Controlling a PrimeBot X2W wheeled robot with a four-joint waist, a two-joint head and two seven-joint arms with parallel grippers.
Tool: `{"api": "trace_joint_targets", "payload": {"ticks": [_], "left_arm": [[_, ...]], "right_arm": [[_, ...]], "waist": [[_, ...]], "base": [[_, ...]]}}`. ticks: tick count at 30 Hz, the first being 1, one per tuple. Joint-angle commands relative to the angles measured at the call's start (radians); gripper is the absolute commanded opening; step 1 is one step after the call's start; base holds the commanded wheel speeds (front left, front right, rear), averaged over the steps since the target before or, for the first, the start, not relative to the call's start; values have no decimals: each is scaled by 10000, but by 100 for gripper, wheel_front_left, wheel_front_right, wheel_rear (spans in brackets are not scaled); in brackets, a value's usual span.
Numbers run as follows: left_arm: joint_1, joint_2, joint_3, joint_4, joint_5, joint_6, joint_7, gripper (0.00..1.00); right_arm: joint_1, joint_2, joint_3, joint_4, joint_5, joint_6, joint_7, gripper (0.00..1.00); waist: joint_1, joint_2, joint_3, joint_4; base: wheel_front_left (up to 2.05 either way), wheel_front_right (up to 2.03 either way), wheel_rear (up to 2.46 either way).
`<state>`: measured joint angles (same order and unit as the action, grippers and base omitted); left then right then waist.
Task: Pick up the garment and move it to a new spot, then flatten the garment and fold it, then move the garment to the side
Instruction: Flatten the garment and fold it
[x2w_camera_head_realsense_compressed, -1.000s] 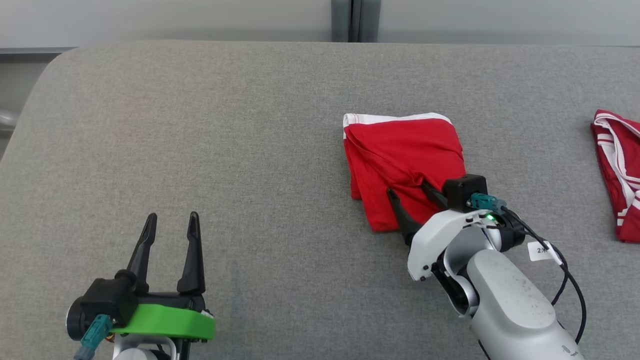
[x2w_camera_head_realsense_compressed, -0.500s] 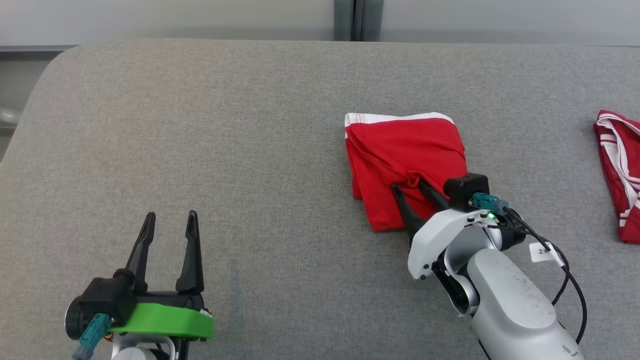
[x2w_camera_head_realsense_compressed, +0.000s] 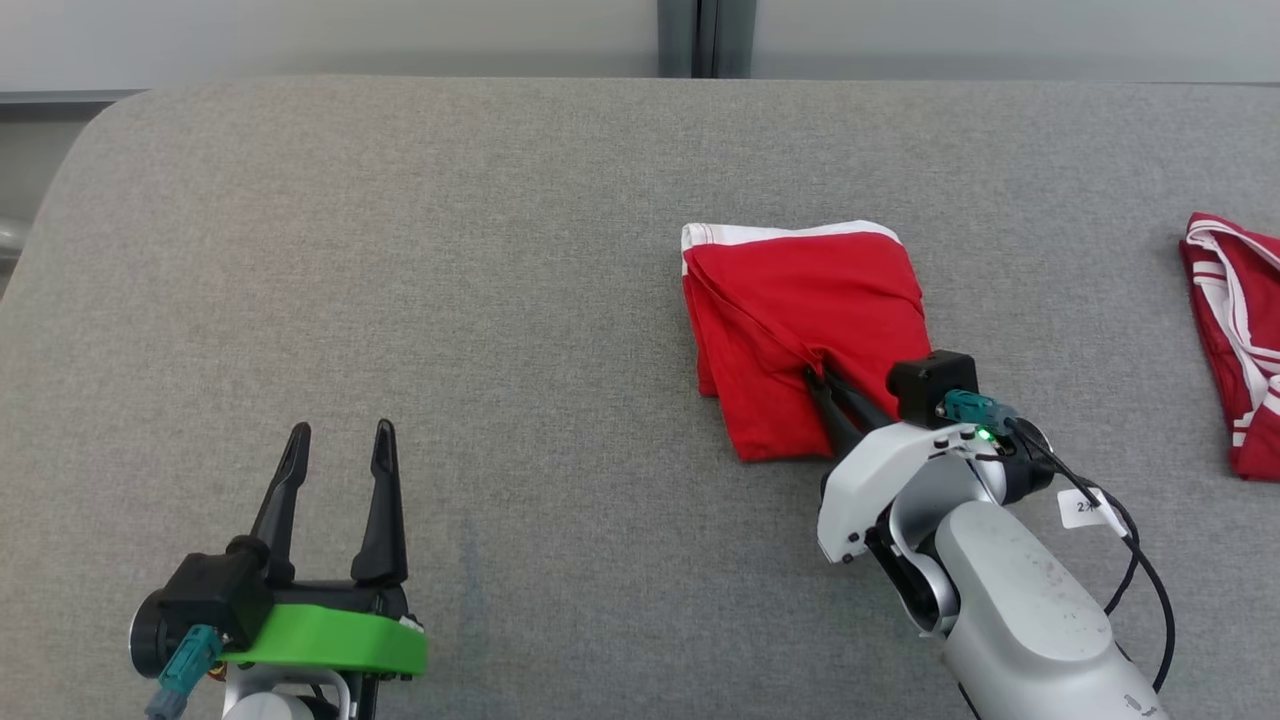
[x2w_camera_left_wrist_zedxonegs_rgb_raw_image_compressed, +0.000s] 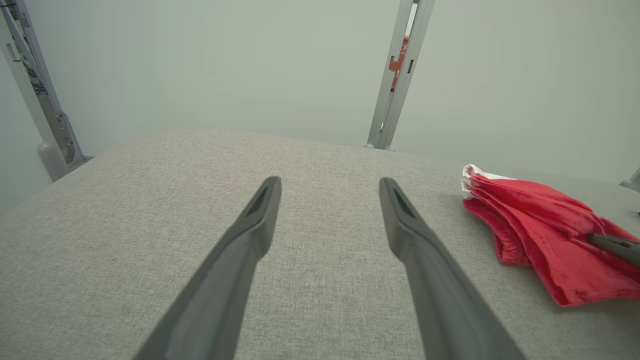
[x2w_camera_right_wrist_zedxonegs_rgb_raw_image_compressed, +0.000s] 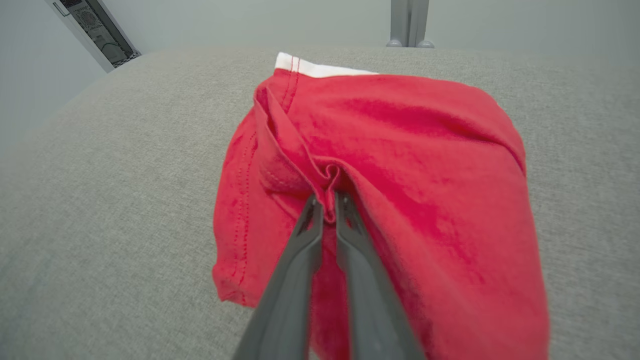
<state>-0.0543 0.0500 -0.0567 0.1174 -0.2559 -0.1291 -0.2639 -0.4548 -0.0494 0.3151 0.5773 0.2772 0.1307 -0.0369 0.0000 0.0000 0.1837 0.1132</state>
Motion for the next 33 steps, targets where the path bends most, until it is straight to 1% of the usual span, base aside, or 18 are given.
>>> {"api": "trace_joint_targets", "payload": {"ticks": [1,5,10,16,20,21,22,23,26,30,33], "left_arm": [[-175,17,25,20,16,-22,1,100],[-111,17,27,27,15,-21,1,100],[98,17,65,50,47,-21,1,100],[235,17,113,48,68,-22,1,100],[194,17,46,79,73,-23,1,100],[184,17,33,87,74,-21,1,100],[177,17,11,95,72,-23,1,100],[170,17,-8,101,69,-21,1,100],[150,17,-58,141,48,-21,1,100],[260,17,-11,179,32,-21,1,100],[312,17,64,163,33,-21,1,100]], "right_arm": [[-41,-23,26,24,-91,-2,-29,0],[25,-20,163,-63,-124,-2,-15,0],[451,-19,633,-579,-36,-2,181,0],[995,-23,1188,-1377,-19,-2,673,0],[1084,-16,1613,-1531,-289,-2,1104,0],[1122,-21,1694,-1506,-292,-2,1255,13],[1156,-22,1804,-1475,-361,-2,1443,44],[1159,-21,1871,-1484,-383,-2,1544,100],[1186,-16,2174,-1703,-165,-2,1759,100],[1257,-21,2525,-2145,580,-2,2025,100],[1116,-25,2594,-2764,1156,-2,1833,100]], "waist": [[0,0,-5,16],[0,0,-60,76],[0,0,-207,108],[0,0,-347,45],[0,0,-377,34],[0,0,-386,40],[0,0,-397,50],[0,0,-404,61],[0,0,-432,121],[0,0,-497,169],[0,0,-515,170]], "base": [[0,0,0],[0,0,0],[0,0,0],[0,0,0],[0,0,0],[0,0,0],[0,0,0],[0,0,0],[0,0,0],[0,0,0],[0,0,0]]}}
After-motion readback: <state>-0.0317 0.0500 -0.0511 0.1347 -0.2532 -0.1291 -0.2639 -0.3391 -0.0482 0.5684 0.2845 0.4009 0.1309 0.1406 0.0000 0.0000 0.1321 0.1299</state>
